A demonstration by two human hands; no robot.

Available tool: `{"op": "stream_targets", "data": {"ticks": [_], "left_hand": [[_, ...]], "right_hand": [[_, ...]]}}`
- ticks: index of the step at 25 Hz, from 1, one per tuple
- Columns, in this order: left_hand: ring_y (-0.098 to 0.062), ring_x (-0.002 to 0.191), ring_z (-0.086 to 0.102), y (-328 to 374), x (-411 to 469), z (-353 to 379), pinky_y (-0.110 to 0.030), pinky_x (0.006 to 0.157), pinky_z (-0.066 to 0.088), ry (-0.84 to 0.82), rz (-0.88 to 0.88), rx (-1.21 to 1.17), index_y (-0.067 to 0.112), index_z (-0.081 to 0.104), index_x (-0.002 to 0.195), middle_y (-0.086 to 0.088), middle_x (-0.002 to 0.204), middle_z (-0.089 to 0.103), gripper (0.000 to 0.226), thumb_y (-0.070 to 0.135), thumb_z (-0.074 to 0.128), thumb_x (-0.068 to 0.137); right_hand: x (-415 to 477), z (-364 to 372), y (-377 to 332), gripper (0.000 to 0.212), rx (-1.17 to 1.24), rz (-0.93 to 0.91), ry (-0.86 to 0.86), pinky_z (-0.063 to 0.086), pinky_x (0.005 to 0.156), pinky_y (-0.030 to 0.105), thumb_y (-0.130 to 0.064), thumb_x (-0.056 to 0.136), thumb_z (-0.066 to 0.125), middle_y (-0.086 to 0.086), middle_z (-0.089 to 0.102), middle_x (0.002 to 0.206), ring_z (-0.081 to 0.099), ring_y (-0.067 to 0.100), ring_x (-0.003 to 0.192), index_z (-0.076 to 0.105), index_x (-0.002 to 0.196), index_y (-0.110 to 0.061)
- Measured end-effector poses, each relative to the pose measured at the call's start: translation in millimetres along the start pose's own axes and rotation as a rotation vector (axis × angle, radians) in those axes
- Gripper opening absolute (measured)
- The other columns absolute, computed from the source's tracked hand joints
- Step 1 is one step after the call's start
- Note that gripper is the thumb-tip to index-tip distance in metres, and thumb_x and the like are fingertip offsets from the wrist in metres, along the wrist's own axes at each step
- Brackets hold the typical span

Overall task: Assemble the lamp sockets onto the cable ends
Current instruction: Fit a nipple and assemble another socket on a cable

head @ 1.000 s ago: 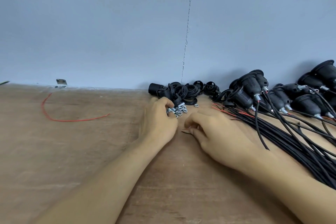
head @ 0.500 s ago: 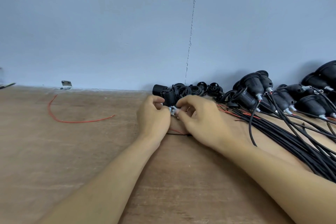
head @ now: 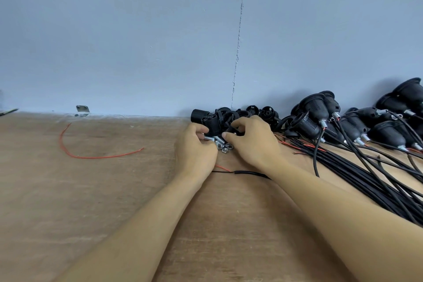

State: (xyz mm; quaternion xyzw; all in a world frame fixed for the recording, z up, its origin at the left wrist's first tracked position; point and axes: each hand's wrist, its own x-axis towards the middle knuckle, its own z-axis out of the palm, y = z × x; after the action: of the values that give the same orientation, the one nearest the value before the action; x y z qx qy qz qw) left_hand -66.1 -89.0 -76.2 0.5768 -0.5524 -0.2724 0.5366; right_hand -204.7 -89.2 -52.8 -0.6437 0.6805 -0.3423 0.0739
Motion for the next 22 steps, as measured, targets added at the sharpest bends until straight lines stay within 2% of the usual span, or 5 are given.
{"op": "stream_targets", "data": {"ticks": [3, 9, 12, 17, 22], "left_hand": [[0.001, 0.081, 0.056, 0, 1, 1, -0.006, 0.064, 0.037, -0.011, 0.015, 0.012, 0.026, 0.065, 0.098, 0.014, 0.088, 0.060, 0.028, 0.004, 0.066, 0.081], [-0.002, 0.081, 0.056, 0, 1, 1, -0.008, 0.065, 0.036, -0.018, 0.028, 0.050, 0.025, 0.064, 0.097, 0.013, 0.088, 0.060, 0.028, 0.002, 0.065, 0.082], [0.001, 0.077, 0.054, 2, 1, -1, -0.002, 0.063, 0.037, -0.005, 0.019, 0.050, 0.025, 0.065, 0.095, 0.013, 0.085, 0.060, 0.028, 0.001, 0.064, 0.081], [0.002, 0.075, 0.056, 2, 1, -1, -0.004, 0.060, 0.037, -0.007, 0.006, 0.060, 0.021, 0.070, 0.094, 0.012, 0.084, 0.063, 0.022, 0.003, 0.066, 0.081], [-0.004, 0.079, 0.057, 2, 0, -2, -0.010, 0.064, 0.037, -0.016, 0.036, 0.124, 0.015, 0.072, 0.099, 0.008, 0.086, 0.063, 0.025, -0.001, 0.064, 0.081]], "right_hand": [[1, -4, 4, 0.017, 0.075, 0.003, 0.060, 0.051, 0.088, 0.039, -0.040, 0.087, 0.068, -0.001, 0.062, 0.104, 0.061, 0.018, 0.099, 0.071, 0.099, -0.027], [2, 0, 1, 0.053, 0.023, 0.011, -0.017, 0.049, 0.093, 0.039, -0.051, 0.079, 0.074, 0.002, 0.057, 0.117, 0.058, 0.020, 0.108, 0.064, 0.125, -0.026], [3, 6, 1, 0.041, 0.029, 0.019, -0.023, 0.048, 0.091, 0.037, -0.047, 0.081, 0.074, 0.002, 0.057, 0.115, 0.058, 0.021, 0.108, 0.068, 0.117, -0.028], [3, -6, 6, 0.013, 0.172, 0.003, 0.085, 0.048, 0.078, 0.031, -0.038, 0.086, 0.068, -0.010, 0.068, 0.097, 0.060, 0.010, 0.085, 0.071, 0.094, -0.029], [2, -11, 8, 0.049, 0.118, -0.007, -0.012, 0.049, 0.090, 0.033, -0.049, 0.080, 0.075, -0.004, 0.064, 0.112, 0.059, 0.011, 0.104, 0.066, 0.121, -0.024]]}}
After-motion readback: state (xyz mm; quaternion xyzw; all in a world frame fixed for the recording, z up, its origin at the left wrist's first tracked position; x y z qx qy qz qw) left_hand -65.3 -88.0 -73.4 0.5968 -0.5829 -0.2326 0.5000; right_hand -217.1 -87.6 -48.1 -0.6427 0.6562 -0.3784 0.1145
